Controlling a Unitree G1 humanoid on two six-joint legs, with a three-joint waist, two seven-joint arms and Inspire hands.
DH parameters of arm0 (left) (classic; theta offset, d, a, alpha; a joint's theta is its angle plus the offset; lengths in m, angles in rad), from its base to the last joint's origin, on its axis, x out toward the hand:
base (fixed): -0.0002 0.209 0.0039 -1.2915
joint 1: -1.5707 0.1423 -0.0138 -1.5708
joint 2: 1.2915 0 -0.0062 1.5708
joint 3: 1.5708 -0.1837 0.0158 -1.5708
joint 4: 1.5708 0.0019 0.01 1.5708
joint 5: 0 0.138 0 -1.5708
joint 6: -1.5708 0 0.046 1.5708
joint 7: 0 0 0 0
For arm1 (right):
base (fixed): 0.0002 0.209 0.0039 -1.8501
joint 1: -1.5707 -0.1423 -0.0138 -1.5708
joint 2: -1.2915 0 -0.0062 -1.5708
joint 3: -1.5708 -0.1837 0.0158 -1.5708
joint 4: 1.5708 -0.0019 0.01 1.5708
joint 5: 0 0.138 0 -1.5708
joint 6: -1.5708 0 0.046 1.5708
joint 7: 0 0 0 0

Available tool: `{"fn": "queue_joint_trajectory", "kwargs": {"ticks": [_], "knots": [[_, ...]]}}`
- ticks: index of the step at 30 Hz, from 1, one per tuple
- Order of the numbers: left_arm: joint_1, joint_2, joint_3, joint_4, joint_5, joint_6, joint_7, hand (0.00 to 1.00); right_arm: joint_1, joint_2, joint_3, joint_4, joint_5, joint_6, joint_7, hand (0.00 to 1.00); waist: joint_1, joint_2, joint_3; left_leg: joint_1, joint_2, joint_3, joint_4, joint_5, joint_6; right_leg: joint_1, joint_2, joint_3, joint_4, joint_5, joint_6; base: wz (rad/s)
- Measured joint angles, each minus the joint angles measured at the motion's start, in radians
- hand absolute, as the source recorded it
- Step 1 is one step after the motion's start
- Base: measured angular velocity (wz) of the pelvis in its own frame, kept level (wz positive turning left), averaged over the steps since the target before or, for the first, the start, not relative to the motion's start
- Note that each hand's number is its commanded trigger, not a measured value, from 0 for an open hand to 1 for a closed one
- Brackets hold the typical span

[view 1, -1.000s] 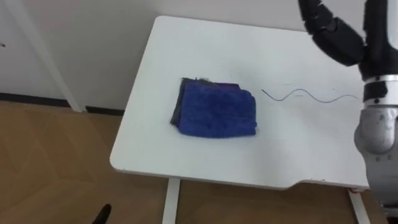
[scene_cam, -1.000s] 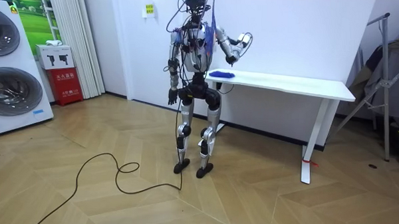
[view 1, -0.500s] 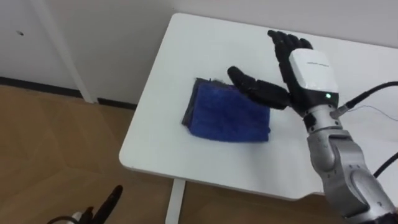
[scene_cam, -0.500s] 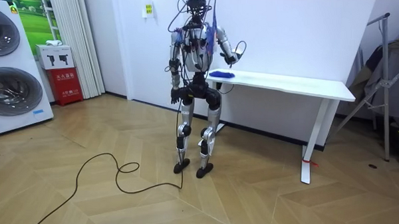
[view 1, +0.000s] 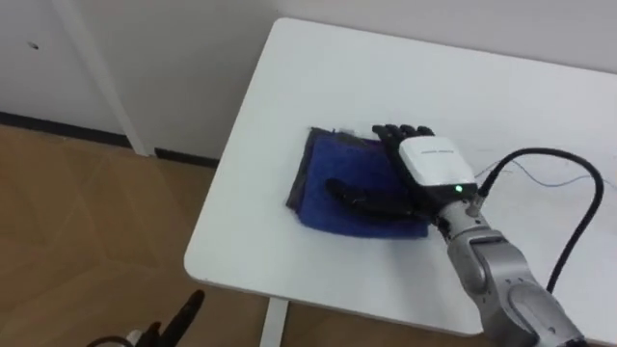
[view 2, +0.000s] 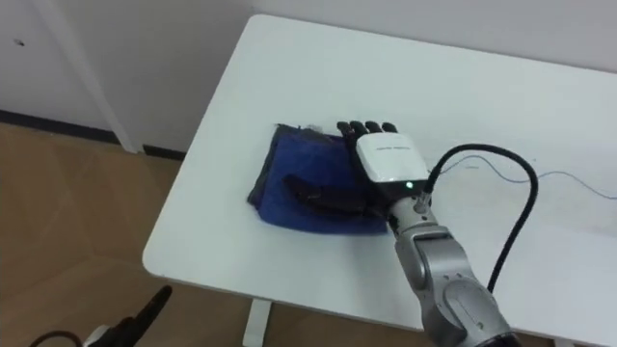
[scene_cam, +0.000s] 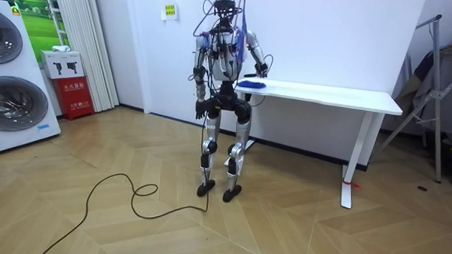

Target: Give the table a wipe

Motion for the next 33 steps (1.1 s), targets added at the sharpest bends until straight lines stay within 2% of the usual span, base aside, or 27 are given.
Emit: {"fn": "queue_joint_trajectory", "kwargs": {"ticks": [1, 2, 3, 5, 6, 7, 9, 11, 13, 22, 29, 32, 33], "knots": [[-0.018, -0.001, -0.01, 0.005, -0.001, -0.014, -0.002, 0.0, 0.004, 0.008, -0.021, 0.034, -0.001, 0.001, -0.006, 0.0, 0.005, -0.002, -0.0017, -0.066, 0.011, 0.041, -0.039, 0.088, 0.043, -0.01, -0.005, 0.002, 0.017, -0.016, 0.03, 0.43], [-0.018, 0.001, -0.012, 0.011, -0.002, -0.018, -0.001, 0.0, 0.012, 0.016, -0.022, 0.052, -0.005, 0.002, -0.005, 0.0, 0.022, -0.013, -0.0128, -0.056, 0.006, 0.053, -0.036, 0.101, 0.044, -0.012, -0.015, 0.0, 0.022, -0.026, 0.053, 0.15], [-0.013, 0.001, -0.013, 0.023, -0.002, -0.019, 0.002, 0.0, 0.024, 0.017, -0.025, 0.057, -0.038, -0.001, -0.007, 0.0, 0.035, -0.011, -0.0118, -0.04, 0.005, 0.061, -0.034, 0.101, 0.045, -0.016, -0.018, -0.031, 0.029, -0.032, 0.076, -0.22], [0.006, 0.003, -0.014, 0.033, 0.001, -0.015, 0.002, 0.0, 0.026, 0.017, -0.028, 0.051, -0.091, -0.021, -0.015, 0.0, 0.046, 0.001, -0.005, -0.016, 0.007, 0.02, -0.035, 0.101, 0.045, -0.033, -0.008, -0.043, 0.013, -0.028, 0.075, -0.3], [0.011, 0.004, -0.011, 0.036, 0.006, -0.012, 0.002, 0.0, 0.03, 0.017, -0.028, 0.043, -0.124, -0.028, -0.02, 0.0, 0.048, 0.007, -0.0047, -0.006, 0.005, -0.02, -0.04, 0.101, 0.044, -0.063, -0.004, -0.042, -0.014, 0.009, 0.066, -0.2], [0.012, 0.0, -0.006, 0.041, 0.009, -0.012, 0.002, 0.0, 0.035, 0.017, -0.027, 0.04, -0.144, -0.031, -0.021, 0.0, 0.04, 0.015, -0.0076, 0.004, 0.004, -0.023, -0.047, 0.097, 0.04, -0.078, -0.003, -0.068, -0.01, 0.029, 0.046, -0.1], [0.011, -0.004, -0.006, 0.045, 0.009, -0.015, 0.002, 0.0, 0.036, 0.018, -0.022, 0.039, -0.155, -0.03, -0.022, 0.0, 0.023, 0.032, -0.0157, 0.022, 0.008, -0.021, -0.068, 0.097, 0.04, -0.061, 0.001, -0.081, -0.006, 0.031, 0.046, 0.1], [0.007, -0.004, -0.006, 0.045, 0.009, -0.024, 0.002, 0.0, 0.046, 0.021, -0.022, 0.039, -0.155, -0.029, -0.022, 0.0, 0.016, 0.042, -0.02, 0.041, 0.01, -0.019, -0.085, 0.097, 0.04, -0.048, 0.007, -0.083, -0.006, 0.031, 0.046, 0.04], [0.007, -0.004, -0.007, 0.046, 0.004, -0.029, 0.002, 0.0, 0.063, 0.027, -0.022, 0.04, -0.154, -0.029, -0.022, 0.0, 0.016, 0.044, -0.0212, 0.064, 0.01, -0.02, -0.096, 0.097, 0.04, -0.031, 0.017, -0.084, -0.007, 0.031, 0.045, -0.04], [0.008, -0.007, -0.007, 0.078, -0.003, -0.047, 0.007, 0.0, 0.09, 0.045, -0.026, 0.099, -0.142, -0.042, -0.047, 0.0, 0.022, 0.041, -0.0163, 0.09, 0.011, -0.028, -0.116, 0.082, 0.041, -0.014, 0.016, -0.093, -0.005, 0.029, 0.047, 0.02], [0.024, 0.0, -0.007, 0.08, 0.0, -0.047, 0.027, 0.0, 0.114, 0.045, -0.025, 0.1, -0.144, -0.052, -0.061, 0.0, 0.026, 0.044, -0.0141, 0.088, 0.007, -0.028, -0.109, 0.08, 0.045, -0.011, 0.015, -0.102, 0.009, 0.03, 0.047, -0.01], [0.027, -0.001, -0.007, 0.07, -0.001, -0.048, 0.041, 0.0, 0.127, 0.045, -0.026, 0.099, -0.145, -0.056, -0.085, 0.0, 0.026, 0.048, -0.0164, 0.093, 0.007, -0.028, -0.105, 0.08, 0.044, -0.014, 0.015, -0.107, 0.009, 0.03, 0.047, 0.0], [0.027, -0.001, -0.008, 0.068, -0.001, -0.049, 0.047, 0.0, 0.134, 0.045, -0.026, 0.095, -0.146, -0.057, -0.098, 0.0, 0.025, 0.048, -0.0199, 0.092, 0.006, -0.027, -0.106, 0.08, 0.044, -0.015, 0.015, -0.109, 0.009, 0.03, 0.047, 0.0]]}}
